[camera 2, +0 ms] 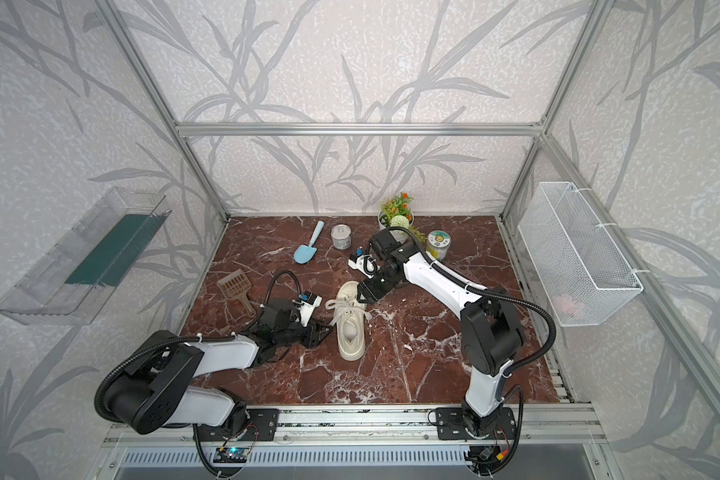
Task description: Tie the shoes
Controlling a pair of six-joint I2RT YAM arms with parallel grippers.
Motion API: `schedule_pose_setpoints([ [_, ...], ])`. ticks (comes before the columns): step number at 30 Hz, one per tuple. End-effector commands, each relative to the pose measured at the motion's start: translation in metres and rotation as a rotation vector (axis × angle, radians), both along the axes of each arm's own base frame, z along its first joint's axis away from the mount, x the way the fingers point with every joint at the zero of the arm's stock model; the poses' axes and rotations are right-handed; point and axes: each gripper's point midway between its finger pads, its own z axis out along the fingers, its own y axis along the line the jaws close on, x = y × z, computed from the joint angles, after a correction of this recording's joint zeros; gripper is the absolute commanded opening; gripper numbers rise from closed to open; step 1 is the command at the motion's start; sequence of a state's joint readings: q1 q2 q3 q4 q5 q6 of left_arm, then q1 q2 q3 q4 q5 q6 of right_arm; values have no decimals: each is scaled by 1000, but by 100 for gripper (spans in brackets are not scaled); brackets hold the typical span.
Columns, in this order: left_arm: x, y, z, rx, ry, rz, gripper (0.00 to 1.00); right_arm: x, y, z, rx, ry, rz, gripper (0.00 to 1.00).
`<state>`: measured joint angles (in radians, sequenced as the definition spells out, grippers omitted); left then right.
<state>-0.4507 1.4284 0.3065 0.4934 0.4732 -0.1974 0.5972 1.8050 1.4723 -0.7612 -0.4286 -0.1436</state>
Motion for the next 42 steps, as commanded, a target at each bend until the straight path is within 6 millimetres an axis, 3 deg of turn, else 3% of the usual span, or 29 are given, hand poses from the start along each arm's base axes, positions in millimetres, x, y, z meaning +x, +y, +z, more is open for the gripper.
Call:
schedule_pose_setpoints([
  [1,-2,-5,4,-38,-34,-23,47,0,10,6,26,9,27,56],
  [7,-3,-9,2,-68,-35,-29,37,-4,24,12,72,1,82,56],
  [13,1,-11,3,-90,-45,-21,1,-13,38,8,88,-55,192,58],
  [19,1,-4,11,-50,-78,-9,0,-15,52,0,75,-188,319,62],
  [28,-5,3,18,-23,-89,-2,0,-18,75,-14,110,-140,404,61],
  [35,-9,3,8,-15,-44,-10,0,-21,86,-25,123,-73,419,55],
  [42,-7,1,6,-13,-36,-9,0,-22,84,-36,95,-43,433,42],
])
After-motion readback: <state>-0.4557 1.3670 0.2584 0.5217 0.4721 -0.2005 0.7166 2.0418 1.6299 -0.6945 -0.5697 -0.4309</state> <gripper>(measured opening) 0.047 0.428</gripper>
